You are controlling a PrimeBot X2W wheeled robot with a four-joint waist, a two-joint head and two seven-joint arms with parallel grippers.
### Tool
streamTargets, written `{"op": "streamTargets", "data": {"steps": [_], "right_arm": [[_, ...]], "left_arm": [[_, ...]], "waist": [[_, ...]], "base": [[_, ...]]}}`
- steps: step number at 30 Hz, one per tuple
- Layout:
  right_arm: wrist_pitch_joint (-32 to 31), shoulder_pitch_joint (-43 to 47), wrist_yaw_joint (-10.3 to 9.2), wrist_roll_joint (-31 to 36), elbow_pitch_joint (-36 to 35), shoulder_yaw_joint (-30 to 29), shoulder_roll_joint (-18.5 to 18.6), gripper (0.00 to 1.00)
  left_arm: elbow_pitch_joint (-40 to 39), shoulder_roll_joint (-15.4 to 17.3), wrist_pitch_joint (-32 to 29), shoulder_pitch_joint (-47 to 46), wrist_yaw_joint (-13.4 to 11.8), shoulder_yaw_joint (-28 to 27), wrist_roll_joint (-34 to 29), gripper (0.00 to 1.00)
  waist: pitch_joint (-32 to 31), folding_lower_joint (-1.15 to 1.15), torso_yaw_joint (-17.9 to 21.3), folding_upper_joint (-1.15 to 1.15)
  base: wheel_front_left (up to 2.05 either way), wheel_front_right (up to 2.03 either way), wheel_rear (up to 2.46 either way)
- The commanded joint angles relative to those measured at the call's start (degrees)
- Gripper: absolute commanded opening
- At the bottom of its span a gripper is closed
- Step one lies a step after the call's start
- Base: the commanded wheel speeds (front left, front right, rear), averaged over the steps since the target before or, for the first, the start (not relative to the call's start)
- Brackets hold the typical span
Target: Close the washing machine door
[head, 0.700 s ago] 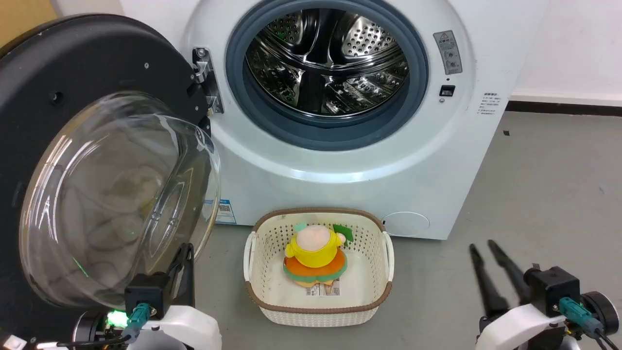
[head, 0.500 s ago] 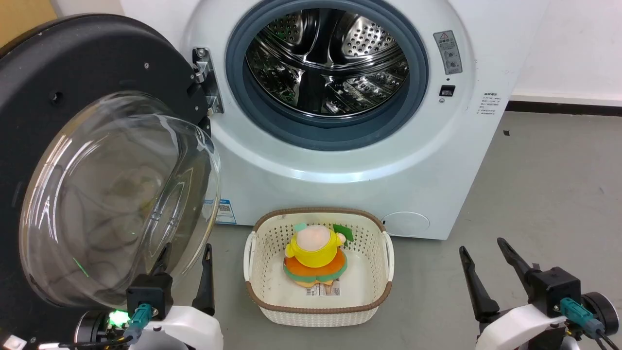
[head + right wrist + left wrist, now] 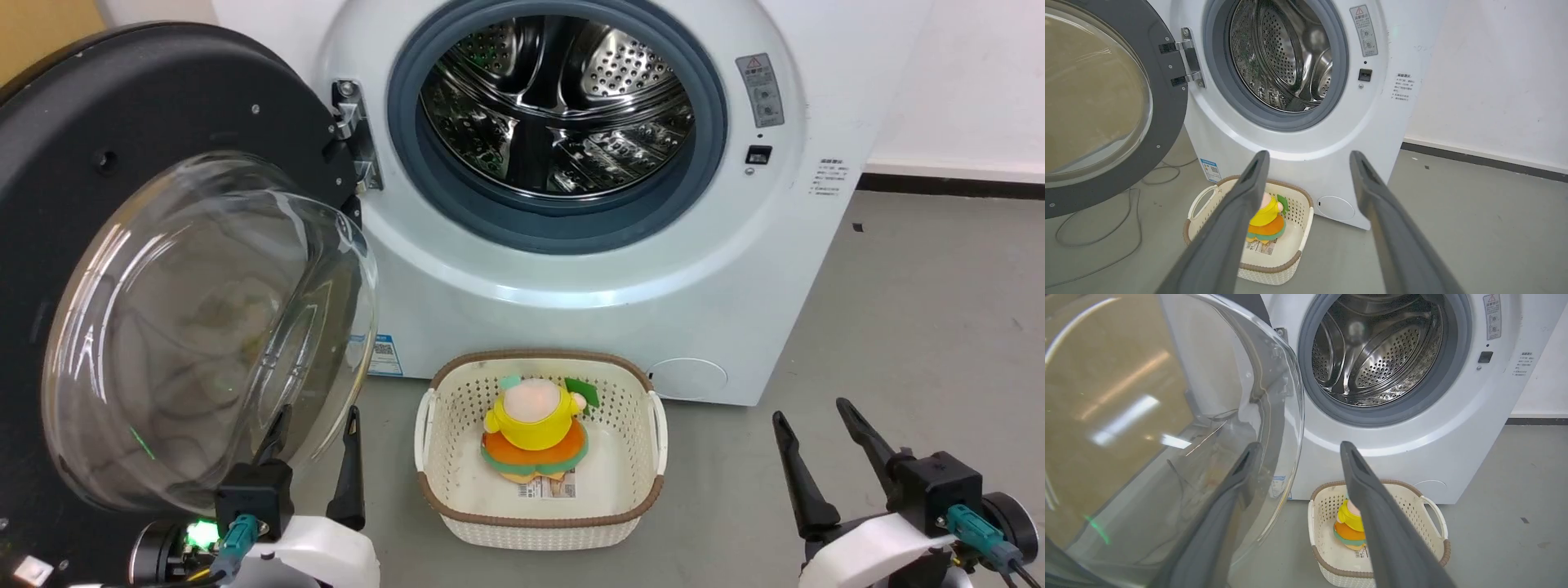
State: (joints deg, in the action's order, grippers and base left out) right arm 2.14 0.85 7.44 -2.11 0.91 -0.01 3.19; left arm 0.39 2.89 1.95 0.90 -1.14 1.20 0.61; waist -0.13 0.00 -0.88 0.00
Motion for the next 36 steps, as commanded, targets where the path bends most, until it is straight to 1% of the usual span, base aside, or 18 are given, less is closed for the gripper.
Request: {"op": "streamTargets", "data": {"steps": [1, 7, 10, 20, 29, 30, 36], "right_arm": [[0.6, 0.4, 0.01, -0.7, 0.1, 0.1, 0.0, 1.0], [1.2, 0.6, 0.01, -1.2, 0.1, 0.2, 0.0, 1.0], [1.9, 0.8, 0.01, -1.7, 0.2, 0.4, 0.0, 1.0], [3.0, 1.0, 0.02, -2.4, 0.4, 0.9, -0.1, 1.0], [4.1, 1.3, 0.02, -3.2, 0.5, 1.3, -0.1, 1.0], [4.4, 1.5, 0.02, -3.4, 0.6, 1.4, -0.1, 1.0], [5.1, 1.7, 0.02, -4.0, 0.8, 2.0, -0.1, 1.0]], "left_arm": [[0.0, 0.0, 0.7, 0.2, -0.5, 0.2, 0.3, 1.0], [-0.1, 0.0, 1.3, 0.3, -0.7, 0.4, 0.5, 1.0], [-0.3, 0.0, 2.1, 0.4, -1.1, 0.8, 0.5, 1.0], [-0.7, 0.0, 3.1, 0.8, -1.7, 1.1, 0.7, 1.0], [-1.1, 0.1, 4.2, 1.2, -2.2, 1.6, 0.8, 1.0], [-1.2, 0.1, 4.6, 1.3, -2.4, 1.8, 0.8, 1.0], [-1.3, 0.2, 5.3, 1.5, -2.7, 2.1, 0.9, 1.0]], "waist": [[-0.1, 0.0, -0.4, 0.0], [-0.2, 0.0, -1.4, 0.0], [-0.4, 0.0, -2.9, 0.0], [-0.7, 0.0, -5.7, 0.0], [-1.0, 0.0, -9.0, 0.0], [-1.2, 0.0, -10.2, 0.0], [-1.5, 0.0, -12.6, 0.0]], "base": [[0.0, 0.0, 0.0], [0.0, 0.0, 0.0], [0.0, 0.0, 0.0], [0.0, 0.0, 0.0], [0.0, 0.0, 0.0], [0.0, 0.0, 0.0], [0.0, 0.0, 0.0]]}}
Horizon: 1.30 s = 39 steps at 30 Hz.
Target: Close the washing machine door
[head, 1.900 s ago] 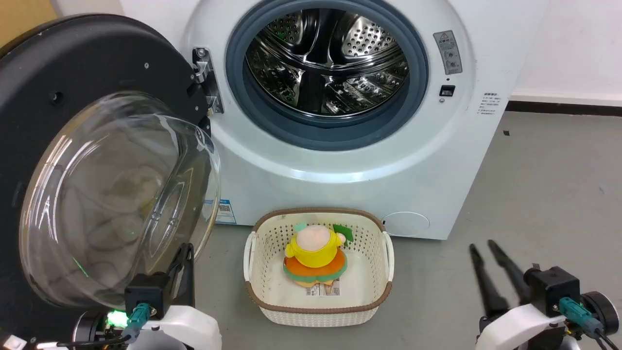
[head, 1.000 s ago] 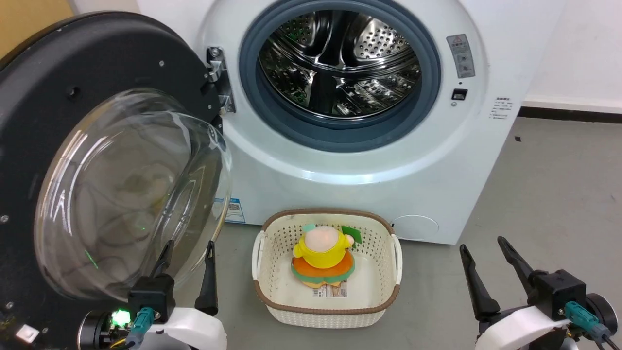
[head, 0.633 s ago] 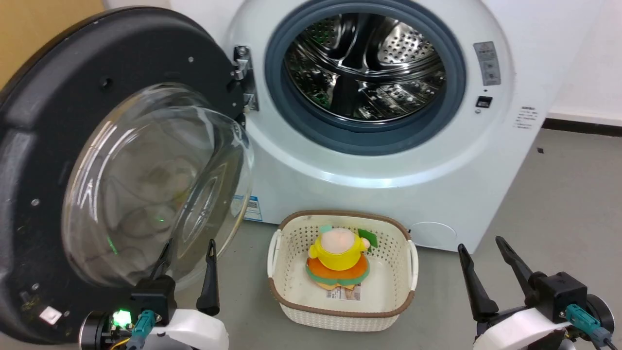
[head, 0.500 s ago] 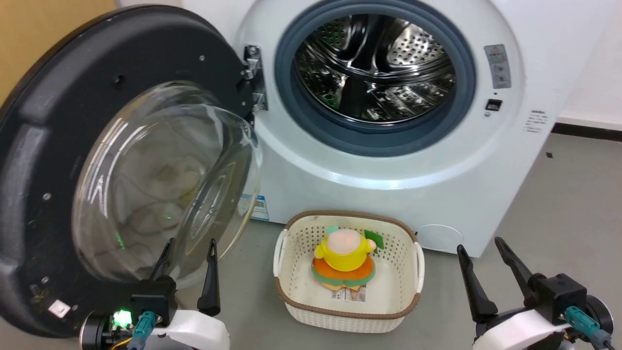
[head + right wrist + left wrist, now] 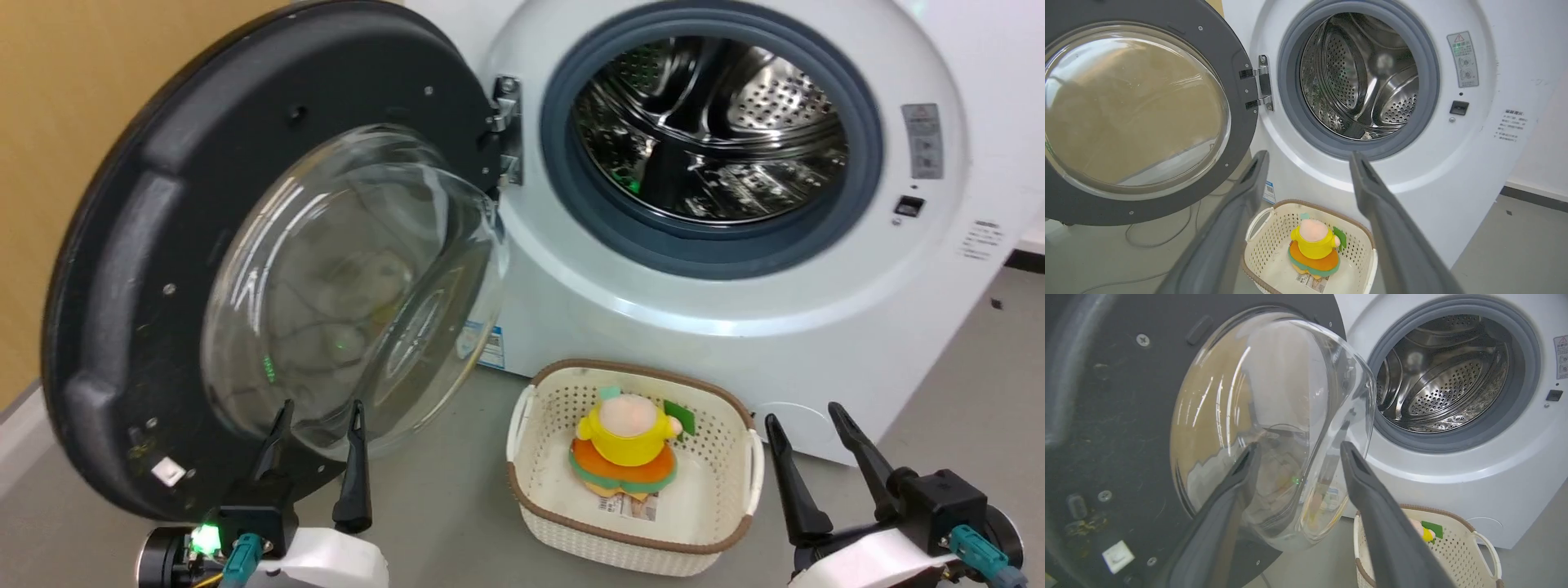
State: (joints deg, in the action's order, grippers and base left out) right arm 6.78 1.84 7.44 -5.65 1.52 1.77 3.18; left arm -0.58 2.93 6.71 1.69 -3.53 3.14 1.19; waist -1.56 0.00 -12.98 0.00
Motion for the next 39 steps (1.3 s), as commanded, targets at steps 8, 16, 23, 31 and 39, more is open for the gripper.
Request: {"op": "streamTargets", "data": {"steps": [8, 16, 23, 31, 39], "right_arm": [[1.4, -0.5, 0.02, -1.3, 1.1, 1.8, 0.0, 1.0], [2.4, -1.7, 0.03, -2.6, 2.1, 3.7, 0.5, 1.0], [3.2, -2.5, 0.03, -3.6, 2.8, 4.8, 0.9, 1.0], [4.2, -3.1, 0.03, -4.7, 3.5, 5.8, 1.1, 1.0], [5.4, -3.2, 0.04, -6.0, 4.2, 6.8, 1.3, 1.0]], "left_arm": [[-1.7, 0.2, 1.5, 1.4, -1.4, 0.0, 0.5, 1.0], [-2.9, 0.2, 2.4, 2.2, -2.3, -0.1, 0.5, 1.0], [-3.6, 0.2, 3.3, 2.6, -3.0, 0.2, 0.7, 1.0], [-4.2, 0.2, 4.2, 3.1, -3.7, 0.2, 0.8, 1.0], [-4.7, 0.2, 5.4, 3.5, -4.6, 0.6, 1.2, 1.0]], "waist": [[0.5, 0.0, -2.8, 0.0], [0.9, 0.0, -4.9, 0.0], [1.1, 0.0, -6.8, 0.0], [1.1, 0.0, -8.7, 0.0], [1.2, 0.0, -11.1, 0.0]], "base": [[0.0, 0.0, 0.0], [0.0, 0.0, 0.0], [0.0, 0.0, 0.0], [0.0, 0.0, 0.0], [0.0, 0.0, 0.0]]}}
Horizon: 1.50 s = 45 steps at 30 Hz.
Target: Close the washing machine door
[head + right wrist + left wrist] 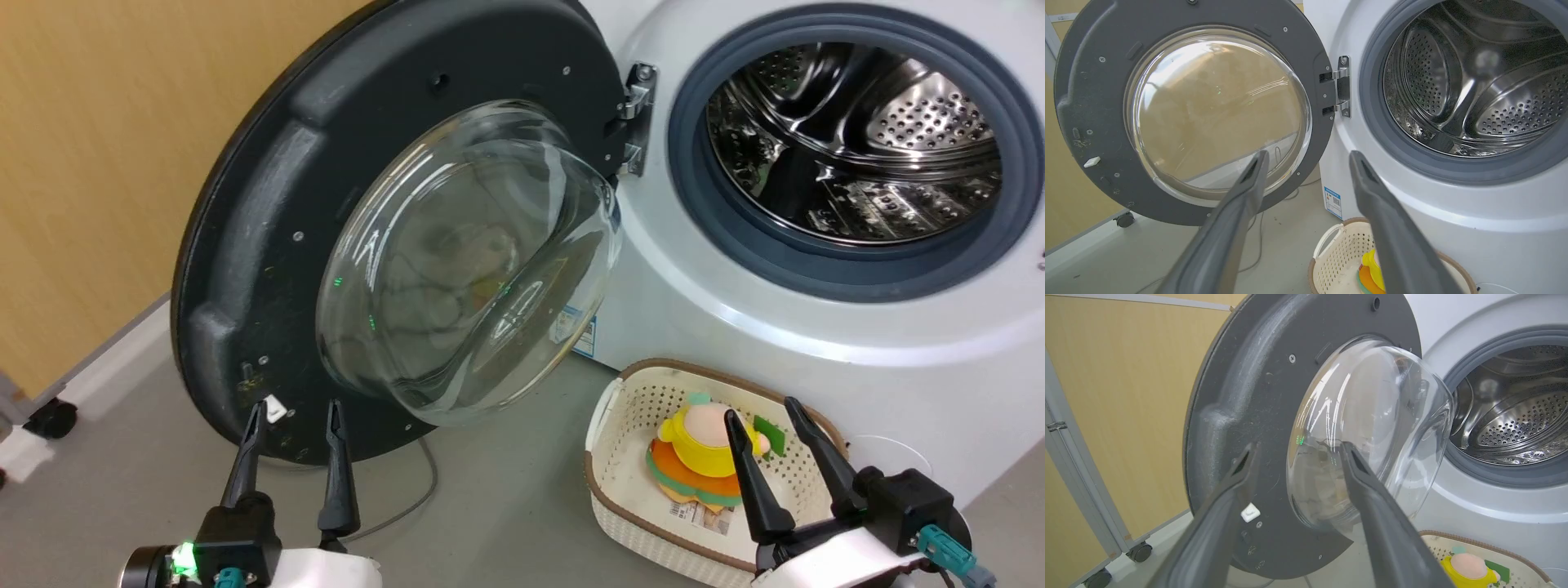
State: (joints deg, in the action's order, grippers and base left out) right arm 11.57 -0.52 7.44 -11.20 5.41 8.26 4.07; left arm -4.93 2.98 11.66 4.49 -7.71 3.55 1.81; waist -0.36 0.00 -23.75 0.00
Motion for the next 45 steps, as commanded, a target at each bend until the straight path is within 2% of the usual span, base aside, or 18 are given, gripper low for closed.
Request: {"op": "streamTargets", "data": {"steps": [1, 25, 26, 27, 36, 41, 45], "right_arm": [[0.7, -0.8, 0.04, -0.6, 0.3, 0.4, 0.4, 1.0], [3.4, -0.5, 0.05, -3.3, 1.5, 1.4, 0.3, 1.0], [3.4, -0.4, 0.05, -3.3, 1.4, 1.3, 0.3, 1.0], [3.4, -0.4, 0.05, -3.2, 1.4, 1.3, 0.3, 1.0], [3.4, 1.0, 0.05, -2.8, 0.5, 0.2, 0.0, 1.0], [3.4, 1.8, 0.05, -2.3, -0.6, -0.7, -0.1, 1.0], [3.4, 1.9, 0.05, -1.5, -1.6, -1.1, 0.4, 1.0]], "left_arm": [[-0.4, 0.1, 0.6, 0.7, -0.6, 0.1, 0.7, 1.0], [-0.8, 0.1, 3.3, 1.4, -2.3, 0.8, 1.0, 1.0], [-0.8, 0.1, 3.3, 1.4, -2.3, 0.8, 0.9, 0.54], [-0.8, 0.1, 3.3, 1.4, -2.1, 0.8, 0.9, 0.0], [-1.9, 2.6, 3.3, -1.4, 0.7, -1.5, 3.1, 0.0], [0.1, 6.3, 3.3, -6.6, 4.8, -5.1, 8.0, 0.0], [0.5, 8.9, -0.4, -12.9, 7.5, -7.6, 12.7, 0.0]], "waist": [[0.0, 0.0, -0.6, 0.0], [0.1, 0.0, -6.1, 0.0], [0.1, 0.0, -6.1, 0.0], [0.1, 0.0, -6.1, 0.0], [0.3, 0.0, -6.3, 0.0], [1.4, 0.0, -6.3, 0.0], [3.3, 0.0, -5.8, 0.0]], "base": [[0.0, 0.0, 0.0], [0.0, 0.0, 0.0], [0.0, 0.0, 0.0], [0.0, 0.0, 0.0], [0.0, 0.0, 0.0], [0.0, 0.0, 0.0], [0.0, 0.0, 0.0]]}}
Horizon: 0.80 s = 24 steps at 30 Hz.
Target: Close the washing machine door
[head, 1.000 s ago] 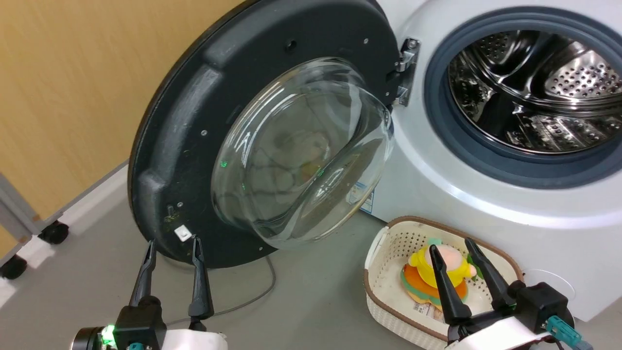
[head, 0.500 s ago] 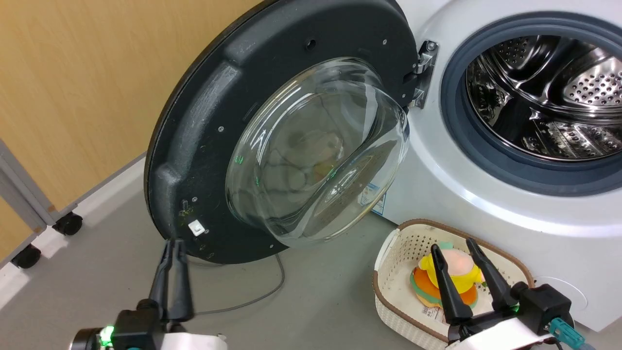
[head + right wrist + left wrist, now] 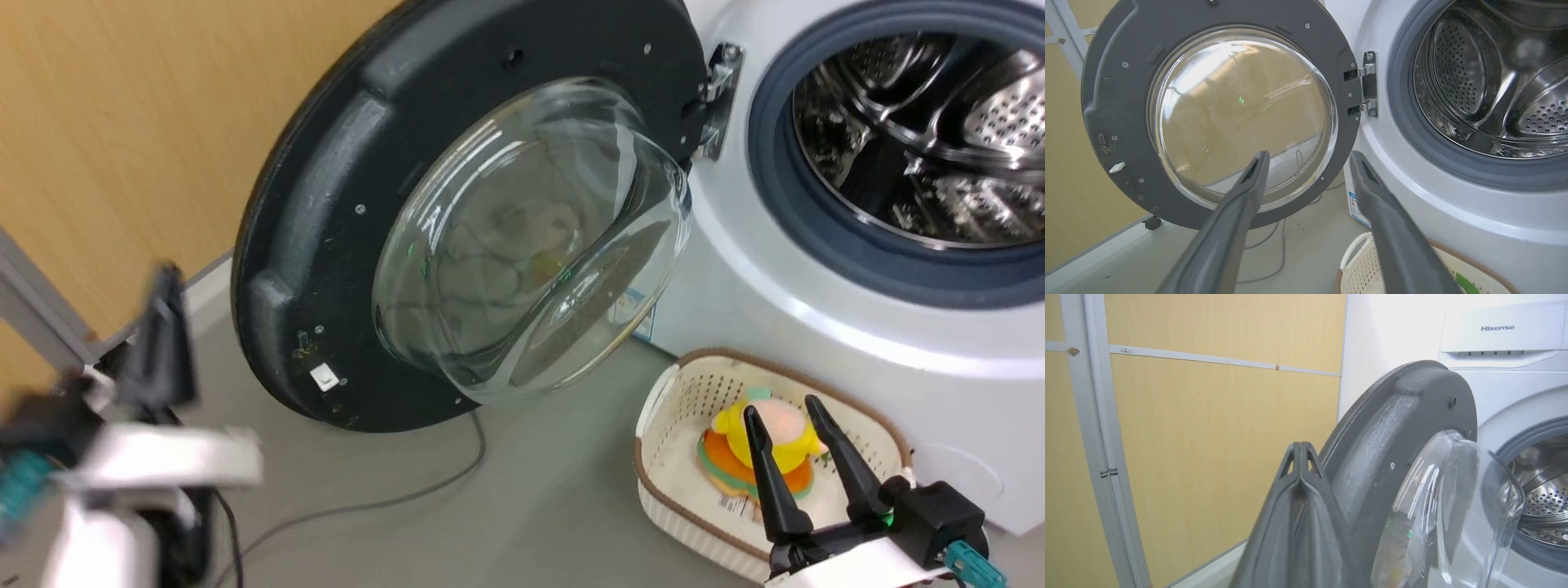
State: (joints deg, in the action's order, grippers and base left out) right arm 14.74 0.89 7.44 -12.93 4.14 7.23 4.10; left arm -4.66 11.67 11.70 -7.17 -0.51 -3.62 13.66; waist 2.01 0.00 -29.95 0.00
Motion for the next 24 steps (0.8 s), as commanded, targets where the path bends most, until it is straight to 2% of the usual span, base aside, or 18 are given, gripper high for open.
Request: {"op": "streamTargets", "data": {"steps": [1, 7, 13, 15, 18, 21, 24], "right_arm": [[0.2, 0.2, 0.05, 0.3, -0.6, -0.1, 0.6, 1.0], [-0.2, -2.0, 0.05, 0.7, -1.4, 1.4, 2.2, 1.0], [-0.3, -3.8, 0.05, 0.4, -1.6, 2.0, 3.1, 1.0], [-0.3, -4.0, 0.05, 0.3, -1.4, 2.0, 3.1, 1.0], [-0.2, -3.9, 0.05, 0.1, -1.2, 2.0, 3.0, 1.0], [-0.1, -3.6, 0.05, 0.1, -1.1, 2.1, 2.8, 1.0], [-0.1, -3.4, 0.05, 0.3, -1.3, 2.3, 2.7, 1.0]], "left_arm": [[0.8, 0.6, -1.5, -3.0, 0.8, -1.6, 2.8, 0.0], [8.4, 4.4, -8.2, -13.1, 2.7, -8.7, 13.4, 0.0], [19.9, 5.0, -18.1, -21.4, 1.7, -15.6, 26.8, 0.0], [23.4, 4.9, -21.7, -23.6, 1.1, -17.4, 30.9, 0.0], [26.4, 2.6, -30.2, -25.1, 0.0, -18.5, 38.0, 0.0], [26.5, 2.0, -35.1, -25.7, -1.2, -19.6, 42.0, 0.0], [25.9, 1.7, -39.9, -24.9, -1.4, -19.3, 44.5, 0.0]], "waist": [[1.5, 0.0, 0.7, 0.0], [4.5, 0.0, 2.9, 0.0], [6.0, 0.0, 4.6, 0.0], [6.2, 0.0, 5.0, 0.0], [6.1, 0.0, 5.4, 0.0], [6.2, 0.0, 5.7, 0.0], [6.0, 0.0, 6.0, 0.0]], "base": [[0.0, 0.0, 0.0], [0.0, 0.0, 0.0], [0.0, 0.0, 0.0], [0.0, 0.0, 0.0], [0.0, 0.0, 0.0], [0.0, 0.0, 0.0], [0.0, 0.0, 0.0]]}}
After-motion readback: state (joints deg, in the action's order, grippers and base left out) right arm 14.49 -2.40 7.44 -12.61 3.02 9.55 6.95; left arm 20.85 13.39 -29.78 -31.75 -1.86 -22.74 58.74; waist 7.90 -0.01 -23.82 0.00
